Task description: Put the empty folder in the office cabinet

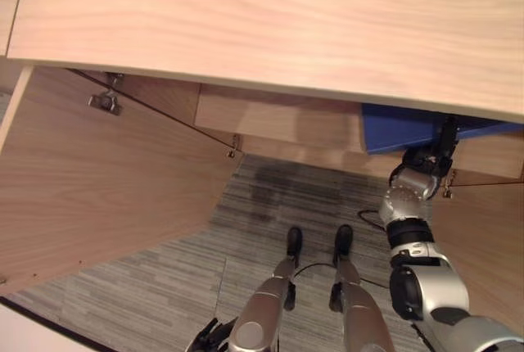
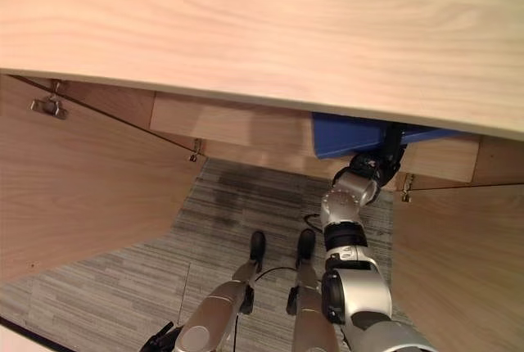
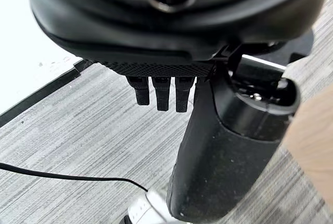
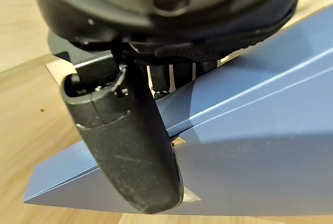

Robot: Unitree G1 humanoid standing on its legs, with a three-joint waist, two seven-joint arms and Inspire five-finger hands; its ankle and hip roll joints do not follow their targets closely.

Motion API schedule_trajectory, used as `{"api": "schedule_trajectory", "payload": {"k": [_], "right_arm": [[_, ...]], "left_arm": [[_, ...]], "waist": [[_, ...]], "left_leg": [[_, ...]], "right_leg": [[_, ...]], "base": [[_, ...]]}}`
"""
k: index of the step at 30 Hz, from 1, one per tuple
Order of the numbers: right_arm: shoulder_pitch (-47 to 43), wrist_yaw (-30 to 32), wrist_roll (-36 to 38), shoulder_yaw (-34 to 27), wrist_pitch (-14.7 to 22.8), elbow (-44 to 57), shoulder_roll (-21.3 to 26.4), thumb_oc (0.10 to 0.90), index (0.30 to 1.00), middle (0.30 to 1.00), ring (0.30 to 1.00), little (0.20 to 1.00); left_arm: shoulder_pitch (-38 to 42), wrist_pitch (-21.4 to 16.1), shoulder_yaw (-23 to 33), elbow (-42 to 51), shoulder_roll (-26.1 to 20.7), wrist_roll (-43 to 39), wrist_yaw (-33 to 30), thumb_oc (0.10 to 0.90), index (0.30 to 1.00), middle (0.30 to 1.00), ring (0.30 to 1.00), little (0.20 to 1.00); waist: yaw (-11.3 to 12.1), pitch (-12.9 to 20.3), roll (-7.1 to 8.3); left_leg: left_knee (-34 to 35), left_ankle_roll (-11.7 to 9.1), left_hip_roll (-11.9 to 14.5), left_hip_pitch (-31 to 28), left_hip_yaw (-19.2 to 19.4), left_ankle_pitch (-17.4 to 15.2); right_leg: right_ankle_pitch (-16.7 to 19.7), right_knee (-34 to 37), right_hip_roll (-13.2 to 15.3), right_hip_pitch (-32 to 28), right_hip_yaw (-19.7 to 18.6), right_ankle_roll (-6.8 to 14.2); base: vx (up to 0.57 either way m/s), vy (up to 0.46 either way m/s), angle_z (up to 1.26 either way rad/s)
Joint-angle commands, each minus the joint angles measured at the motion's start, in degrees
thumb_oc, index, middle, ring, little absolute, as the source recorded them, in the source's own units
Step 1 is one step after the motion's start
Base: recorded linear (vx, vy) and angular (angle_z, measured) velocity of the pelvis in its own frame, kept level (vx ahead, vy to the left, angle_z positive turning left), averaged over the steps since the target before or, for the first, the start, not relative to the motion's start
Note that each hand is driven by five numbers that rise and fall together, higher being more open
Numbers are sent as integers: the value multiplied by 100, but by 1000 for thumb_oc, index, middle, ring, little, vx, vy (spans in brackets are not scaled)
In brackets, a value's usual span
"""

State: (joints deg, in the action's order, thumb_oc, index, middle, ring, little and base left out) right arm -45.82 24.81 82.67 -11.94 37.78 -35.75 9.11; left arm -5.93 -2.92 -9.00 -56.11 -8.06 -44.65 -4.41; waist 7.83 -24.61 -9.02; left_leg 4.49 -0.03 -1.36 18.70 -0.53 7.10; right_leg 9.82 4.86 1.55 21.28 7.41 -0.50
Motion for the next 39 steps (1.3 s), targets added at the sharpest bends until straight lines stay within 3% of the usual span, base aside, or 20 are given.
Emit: {"api": "schedule_trajectory", "payload": {"k": [1,11,17,33,34,35,39], "right_arm": [[-502,-13,-930,292,489,851,357,400,300,300,300,300],[-1192,418,-1283,601,365,876,750,400,300,300,300,300],[-1763,754,-1469,767,396,798,1107,400,300,300,300,300],[-2525,1265,-1547,1026,307,439,1366,400,300,300,300,300],[-2511,1254,-1531,1023,298,448,1365,474,411,411,411,411],[-2507,1226,-1485,1024,317,447,1355,800,900,900,900,900],[-2376,1108,-1300,964,343,425,1238,800,900,900,900,900]], "left_arm": [[-531,-96,-300,272,-441,-155,-237,800,900,900,900,900],[-802,-75,-762,1369,-810,-334,-321,800,900,900,900,900],[-849,-68,-860,1571,-1009,-381,-394,800,900,900,900,900],[-708,-15,-971,1610,-1266,-403,-501,800,900,900,900,900],[-685,-32,-967,1598,-1266,-419,-517,800,900,900,900,900],[-666,-42,-974,1627,-1262,-438,-533,800,900,900,900,900],[-663,-11,-970,1645,-1256,-440,-536,800,900,900,900,900]], "waist": [[-135,316,177],[-58,110,74],[-8,0,45],[105,-144,-35],[102,-155,-31],[105,-168,-32],[92,-184,-30]], "left_leg": [[-249,-106,-125,277,-461,-370],[-232,-115,-159,445,-535,-322],[-202,-130,-154,504,-558,-284],[-196,-151,-174,661,-596,-245],[-200,-153,-184,673,-600,-245],[-200,-153,-183,687,-601,-244],[-208,-149,-187,685,-598,-254]], "right_leg": [[-919,-1002,686,242,-191,561],[-894,-1000,668,439,-193,551],[-873,-990,647,516,-216,559],[-838,-968,630,685,-275,556],[-830,-970,629,700,-277,555],[-826,-966,629,712,-272,555],[-824,-968,618,720,-291,549]], "base": [[0,0,0],[-4,-6,3],[3,-8,4],[0,0,0],[0,0,0],[0,0,0],[0,0,0]]}}
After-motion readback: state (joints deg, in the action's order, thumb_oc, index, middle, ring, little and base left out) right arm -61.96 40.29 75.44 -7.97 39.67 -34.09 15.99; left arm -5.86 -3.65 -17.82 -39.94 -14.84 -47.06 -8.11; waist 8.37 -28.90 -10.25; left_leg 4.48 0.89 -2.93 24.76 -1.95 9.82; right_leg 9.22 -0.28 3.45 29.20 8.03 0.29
